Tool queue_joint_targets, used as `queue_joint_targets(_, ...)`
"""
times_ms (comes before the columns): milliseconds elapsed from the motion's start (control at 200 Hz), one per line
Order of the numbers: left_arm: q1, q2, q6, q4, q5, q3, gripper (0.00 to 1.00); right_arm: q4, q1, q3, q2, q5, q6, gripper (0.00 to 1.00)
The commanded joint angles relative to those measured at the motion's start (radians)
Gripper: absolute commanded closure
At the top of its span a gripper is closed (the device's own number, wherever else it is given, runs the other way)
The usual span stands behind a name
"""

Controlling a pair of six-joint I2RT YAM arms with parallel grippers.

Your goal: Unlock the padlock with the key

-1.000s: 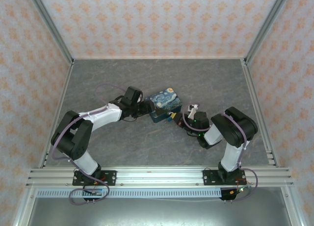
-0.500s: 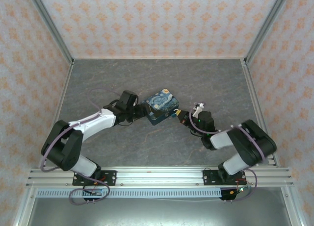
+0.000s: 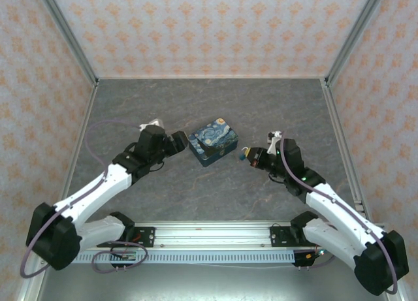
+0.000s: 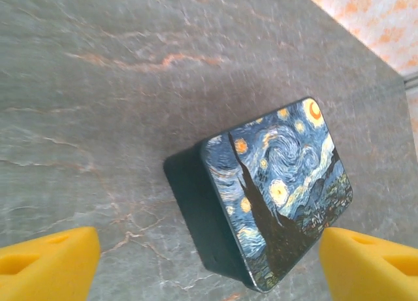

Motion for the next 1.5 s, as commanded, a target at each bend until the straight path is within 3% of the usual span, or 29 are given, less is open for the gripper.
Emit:
queue_joint_targets(0, -0.004, -0.110, 0.031, -0.031, -0.156, -0.038, 0.07, -0.313, 0.015, 0.045, 0.014, -0.060, 0.025, 1.00)
queue_joint_targets(200, -0.004, -0.230, 0.083, -0.133, -0.252, -0.045, 0.04, -0.474, 0.050, 0.082, 0.090, -0.061, 0.008, 1.00)
queue_joint_targets(726, -0.003, -0.243, 0.133, -0.209, -0.249, -0.036, 0.04, -0.351, 0.075, 0.123, 0.404, -0.037, -0.012, 1.00)
queue_joint_targets(961, -0.004, -0.263, 0.162, -0.232, -0.279, -0.016, 0.04, -0.298, 0.075, 0.112, 0.390, 0.018, -0.016, 0.81)
queue_joint_targets(1121, -0.004, -0.263, 0.179, -0.258, -0.298, 0.013, 0.04, -0.344, 0.076, 0.150, 0.376, 0.070, -0.058, 0.75)
queue_joint_targets(1331, -0.004, -0.271, 0.202, -0.279, -0.357, 0.054, 0.04, -0.408, 0.068, 0.211, 0.254, 0.248, -0.135, 0.67)
queue_joint_targets(1496, -0.004, -0.281, 0.289, -0.256, -0.484, 0.077, 0.04, -0.391, 0.035, 0.214, 0.106, 0.412, -0.222, 0.59)
